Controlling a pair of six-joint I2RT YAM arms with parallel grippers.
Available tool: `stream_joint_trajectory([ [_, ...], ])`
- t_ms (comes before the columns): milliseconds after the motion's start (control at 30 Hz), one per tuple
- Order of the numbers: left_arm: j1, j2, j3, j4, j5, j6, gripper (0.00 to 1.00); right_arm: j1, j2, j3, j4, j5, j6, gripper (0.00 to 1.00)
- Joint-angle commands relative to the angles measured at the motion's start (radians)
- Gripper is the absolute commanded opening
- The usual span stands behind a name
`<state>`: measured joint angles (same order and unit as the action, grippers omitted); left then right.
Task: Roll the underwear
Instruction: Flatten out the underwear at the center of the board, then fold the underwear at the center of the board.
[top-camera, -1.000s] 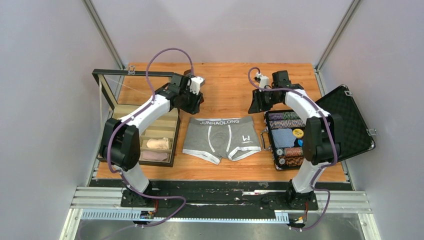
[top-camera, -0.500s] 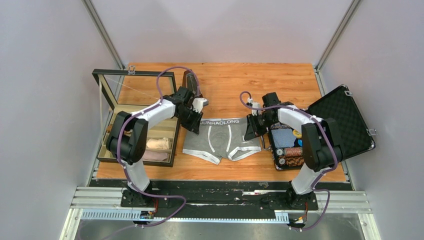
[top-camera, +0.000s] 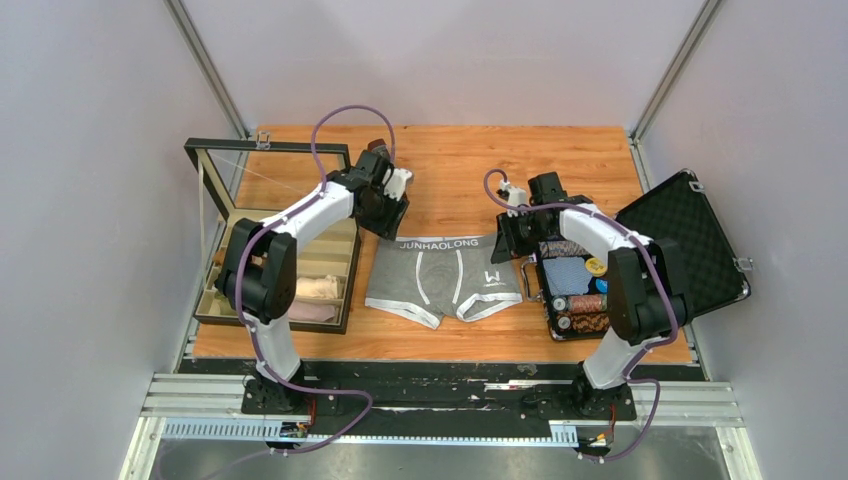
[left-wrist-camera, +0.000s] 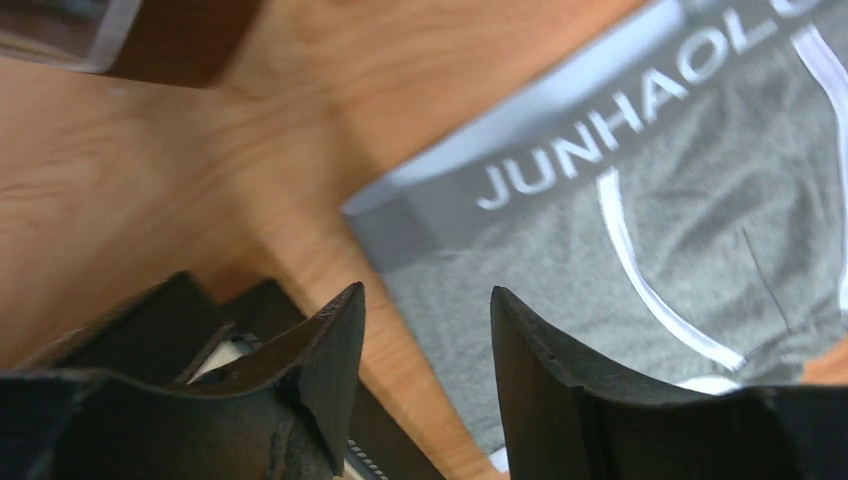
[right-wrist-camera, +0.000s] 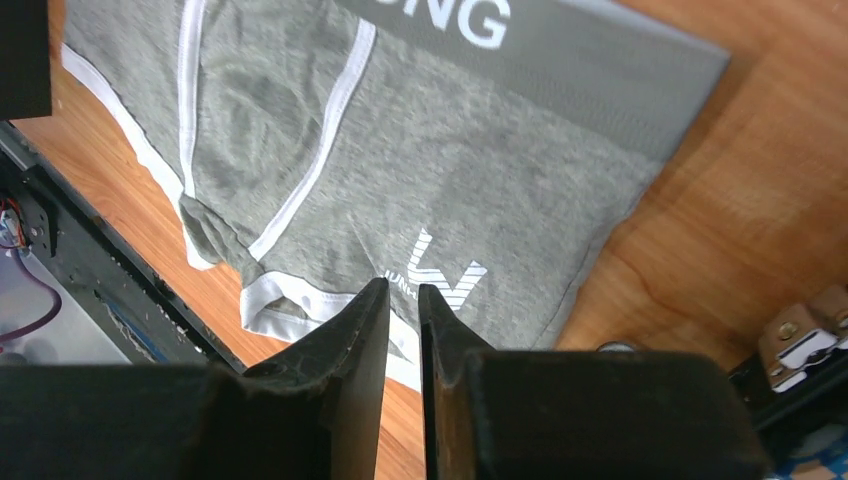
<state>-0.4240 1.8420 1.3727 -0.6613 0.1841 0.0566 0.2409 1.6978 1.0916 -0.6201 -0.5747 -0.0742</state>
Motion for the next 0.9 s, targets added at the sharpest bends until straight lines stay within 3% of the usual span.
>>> stream_joint_trajectory([
  [0,-0.001,0.033,0.068,-0.014,-0.221,-0.079,0.59,0.002,-0.045,0.041,0.028,-0.033,-0.014,0.2],
  [167,0.001,0.084,0.058,0.024,-0.205,-0.12,0.57,0.001,-0.054,0.04,0.028,-0.026,-0.024,0.21],
  [400,0.001,0.125,0.066,0.063,-0.214,-0.122,0.4,0.003,-0.061,0.036,0.031,-0.031,-0.025,0.23],
  [867,0.001,0.207,0.097,0.072,-0.164,-0.105,0.32,0.013,-0.067,0.038,0.033,-0.028,-0.04,0.24],
])
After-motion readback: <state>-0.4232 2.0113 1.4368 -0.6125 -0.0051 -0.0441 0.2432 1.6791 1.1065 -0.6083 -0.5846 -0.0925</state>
